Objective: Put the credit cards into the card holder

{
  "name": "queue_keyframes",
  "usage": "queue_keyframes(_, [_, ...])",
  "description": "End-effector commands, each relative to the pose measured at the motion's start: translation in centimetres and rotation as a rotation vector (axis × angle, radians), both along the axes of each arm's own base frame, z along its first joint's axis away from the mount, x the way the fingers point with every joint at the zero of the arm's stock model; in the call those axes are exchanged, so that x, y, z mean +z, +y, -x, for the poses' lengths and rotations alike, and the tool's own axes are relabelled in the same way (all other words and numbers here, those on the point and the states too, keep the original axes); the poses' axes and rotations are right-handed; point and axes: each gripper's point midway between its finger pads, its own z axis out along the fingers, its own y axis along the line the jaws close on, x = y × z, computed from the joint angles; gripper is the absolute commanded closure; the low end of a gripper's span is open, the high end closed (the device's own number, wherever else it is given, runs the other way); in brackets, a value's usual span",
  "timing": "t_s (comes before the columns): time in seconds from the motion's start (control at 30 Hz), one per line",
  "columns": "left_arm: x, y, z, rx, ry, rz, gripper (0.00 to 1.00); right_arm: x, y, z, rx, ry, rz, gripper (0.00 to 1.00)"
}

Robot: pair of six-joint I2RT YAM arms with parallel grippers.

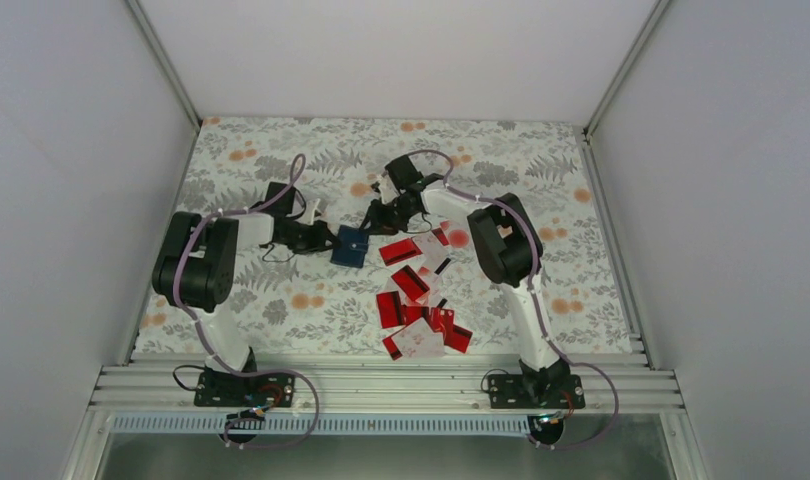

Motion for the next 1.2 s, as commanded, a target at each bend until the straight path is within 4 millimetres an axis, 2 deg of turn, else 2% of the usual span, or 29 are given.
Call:
queue_keyframes(0.0, [1.2, -0.6, 0.1, -0.003, -0.028, 0.022, 0.98, 1.0, 0.9, -0.9, 0.028, -0.059, -0.04, 0.75])
queue_keyframes(0.13, [3.4, -0.3, -0.1, 0.031, -0.059, 0.015, 0.98, 3.1, 0.7, -2.2, 0.039, -0.127, -0.071, 0.69])
queue_keyframes(0.27, [6.2, 0.1, -0.3, 0.085, -0.094, 0.02, 0.98, 5.1, 0.1, -2.4, 0.052, -0.19, -0.095, 0.58])
queue_keyframes(0.53, [13.1, 1.1, -0.5, 0.229, -0.159, -0.001, 0.98, 11.6, -1.5, -1.4, 0.074, -0.32, -0.154, 0.23])
queue_keyframes(0.63, [16.1, 1.9, -0.3, 0.29, -0.174, -0.068, 0.98, 13.7, -2.4, -1.3, 0.034, -0.347, -0.133, 0.22])
queue_keyframes(0.8, [20.2, 2.7, 1.1, 0.356, -0.199, -0.123, 0.98, 16.8, -2.9, -0.1, 0.015, -0.379, -0.121, 0.22])
queue_keyframes(0.93, [21.5, 3.2, 2.2, 0.381, -0.21, -0.173, 0.98, 19.9, -2.4, 1.7, 0.023, -0.427, -0.11, 0.25])
queue_keyframes(1.17, [22.2, 4.7, 3.8, 0.442, -0.215, -0.237, 0.98, 22.2, -0.9, 4.6, -0.018, -0.457, -0.077, 0.3])
